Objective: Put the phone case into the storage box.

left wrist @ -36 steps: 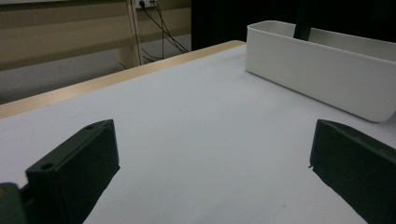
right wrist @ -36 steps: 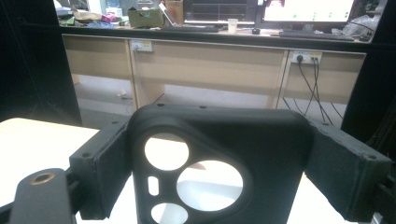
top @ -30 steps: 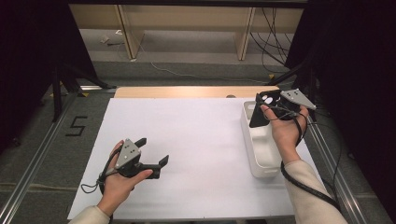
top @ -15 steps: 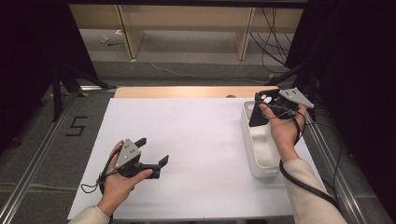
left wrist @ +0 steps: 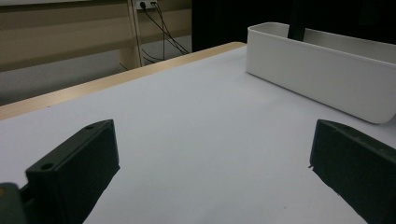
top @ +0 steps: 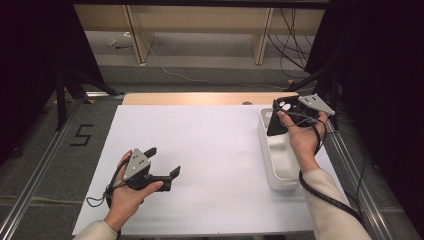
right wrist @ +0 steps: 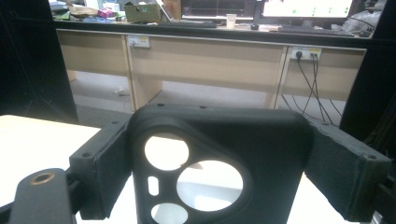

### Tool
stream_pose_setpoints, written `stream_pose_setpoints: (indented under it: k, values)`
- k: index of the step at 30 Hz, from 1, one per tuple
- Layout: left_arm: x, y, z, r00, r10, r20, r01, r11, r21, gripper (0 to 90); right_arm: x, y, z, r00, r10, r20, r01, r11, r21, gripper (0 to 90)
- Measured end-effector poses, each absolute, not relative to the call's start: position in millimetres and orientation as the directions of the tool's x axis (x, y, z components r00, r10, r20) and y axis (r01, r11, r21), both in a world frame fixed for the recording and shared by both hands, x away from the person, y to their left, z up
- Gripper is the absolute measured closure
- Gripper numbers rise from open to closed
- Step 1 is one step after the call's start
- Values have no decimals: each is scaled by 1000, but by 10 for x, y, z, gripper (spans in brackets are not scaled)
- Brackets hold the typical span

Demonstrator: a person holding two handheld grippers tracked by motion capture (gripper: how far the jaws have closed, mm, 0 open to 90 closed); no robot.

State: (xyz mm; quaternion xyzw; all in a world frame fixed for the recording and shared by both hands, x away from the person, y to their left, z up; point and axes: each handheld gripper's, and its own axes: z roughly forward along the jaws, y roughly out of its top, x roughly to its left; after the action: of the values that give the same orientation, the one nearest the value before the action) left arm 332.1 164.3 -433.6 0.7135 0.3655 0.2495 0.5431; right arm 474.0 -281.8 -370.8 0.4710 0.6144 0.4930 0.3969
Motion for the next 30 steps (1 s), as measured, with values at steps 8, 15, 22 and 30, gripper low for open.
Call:
stream_pose_setpoints:
  k: [8, 15, 22, 30]
  values:
    - [3324, 1647, -4331, 610, 792, -41, 248, -142, 958, 7, 4746, -2808, -3725, -243, 969, -32, 191, 80, 978, 151]
    - [3323, 1645, -4329, 611, 791, -43, 249, -140, 958, 7, 4752, -2806, -3736, -244, 969, -31, 192, 80, 978, 151]
    - [3325, 1653, -4326, 609, 792, -42, 248, -139, 959, 7, 4771, -2775, -3743, -244, 969, -35, 192, 84, 978, 151]
    - [3324, 1652, -4327, 606, 794, -48, 250, -133, 959, 7, 4797, -2775, -3748, -238, 971, -35, 191, 82, 978, 151]
